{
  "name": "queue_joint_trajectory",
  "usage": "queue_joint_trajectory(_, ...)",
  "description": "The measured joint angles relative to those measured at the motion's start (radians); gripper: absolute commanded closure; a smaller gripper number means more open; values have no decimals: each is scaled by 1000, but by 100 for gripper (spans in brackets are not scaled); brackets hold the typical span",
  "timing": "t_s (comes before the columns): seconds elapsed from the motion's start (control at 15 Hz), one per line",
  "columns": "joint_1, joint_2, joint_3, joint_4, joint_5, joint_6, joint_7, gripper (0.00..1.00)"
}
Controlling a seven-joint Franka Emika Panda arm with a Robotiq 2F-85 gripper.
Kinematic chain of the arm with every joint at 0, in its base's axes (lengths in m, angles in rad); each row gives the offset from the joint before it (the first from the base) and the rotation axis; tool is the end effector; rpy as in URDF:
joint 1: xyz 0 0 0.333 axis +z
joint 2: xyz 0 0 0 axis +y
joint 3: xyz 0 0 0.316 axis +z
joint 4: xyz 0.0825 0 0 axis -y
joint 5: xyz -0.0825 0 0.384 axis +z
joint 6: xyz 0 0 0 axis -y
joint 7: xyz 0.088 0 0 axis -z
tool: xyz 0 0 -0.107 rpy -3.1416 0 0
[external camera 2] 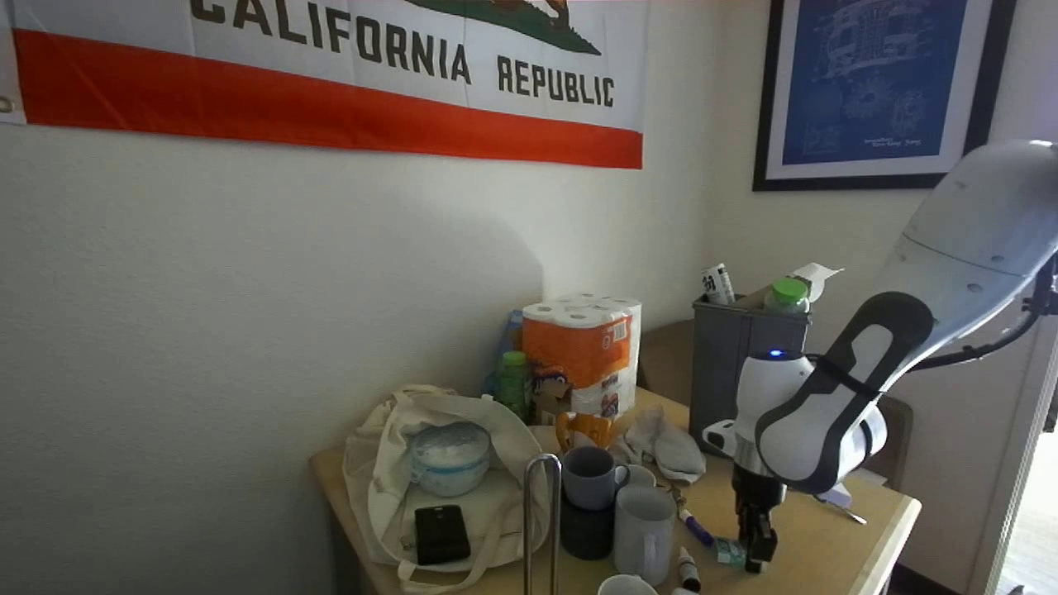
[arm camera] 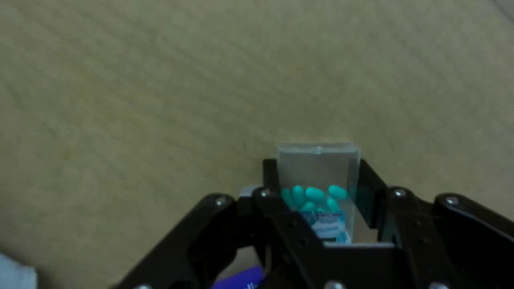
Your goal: Pick an object from the table and put it in the basket
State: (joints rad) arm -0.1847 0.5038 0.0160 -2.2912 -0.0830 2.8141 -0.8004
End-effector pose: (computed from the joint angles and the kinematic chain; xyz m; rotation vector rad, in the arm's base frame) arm 0.5161 -0.0833 0.1315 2.9219 1.0798 0.0124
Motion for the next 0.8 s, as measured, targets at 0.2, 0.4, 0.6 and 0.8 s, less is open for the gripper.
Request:
queue_joint_trajectory(0.2,62,39,7,81,-27,-31,68,77)
queue_joint_trajectory(0.4,99,45,-10,143,-58,-119,162,77)
queue_joint_trajectory(0.6,112,36,-26,187,-90,-238,243,77)
queue_joint_trajectory(0.8,120,4,-24,226,-108,-360,284,77)
